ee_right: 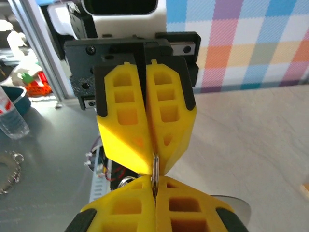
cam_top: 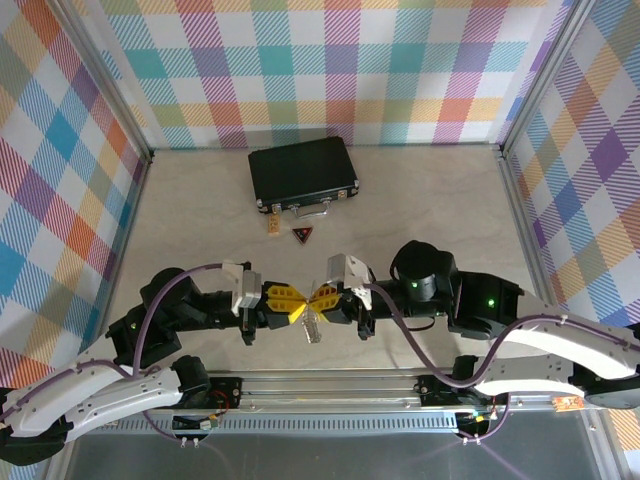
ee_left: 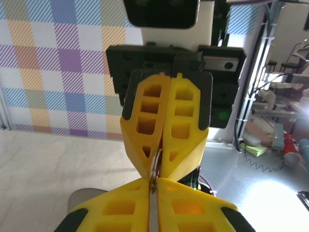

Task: Put the keys on the keyring

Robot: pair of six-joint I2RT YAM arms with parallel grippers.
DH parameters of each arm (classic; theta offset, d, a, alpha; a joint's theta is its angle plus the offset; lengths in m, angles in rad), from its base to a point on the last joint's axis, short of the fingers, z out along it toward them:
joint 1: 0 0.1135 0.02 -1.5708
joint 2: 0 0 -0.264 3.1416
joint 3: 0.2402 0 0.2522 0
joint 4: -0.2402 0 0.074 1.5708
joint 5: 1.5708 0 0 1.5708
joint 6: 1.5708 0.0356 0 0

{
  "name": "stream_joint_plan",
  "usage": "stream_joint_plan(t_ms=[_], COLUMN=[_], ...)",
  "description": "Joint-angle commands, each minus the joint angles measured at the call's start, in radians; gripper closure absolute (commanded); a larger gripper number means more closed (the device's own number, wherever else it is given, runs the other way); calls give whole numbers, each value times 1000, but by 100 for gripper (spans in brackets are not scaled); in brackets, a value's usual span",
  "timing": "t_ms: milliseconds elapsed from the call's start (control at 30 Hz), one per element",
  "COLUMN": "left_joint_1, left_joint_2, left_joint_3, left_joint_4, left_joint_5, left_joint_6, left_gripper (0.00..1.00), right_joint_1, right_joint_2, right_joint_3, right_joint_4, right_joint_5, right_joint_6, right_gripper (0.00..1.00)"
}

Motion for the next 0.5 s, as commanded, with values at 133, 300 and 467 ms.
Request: stream_joint_plan(t_ms=[133, 300, 467], left_joint_1=[-3, -4, -3], left_joint_2=[28, 49, 74], left_joint_3=[64, 83, 89], left_joint_4=[-106, -120, -120], left_joint_5=[-18, -16, -9], left_joint_6=[35, 41, 44], left_gripper=[87, 86, 89], right_joint_1=[9, 17, 23], right_joint_2=[99, 157, 179], right_joint_3=[193, 253, 272], right_joint_4=[-284, -365, -393], right_joint_5=[90, 95, 84], right_joint_6=[-81, -109, -121], right_gripper=[100, 100, 100])
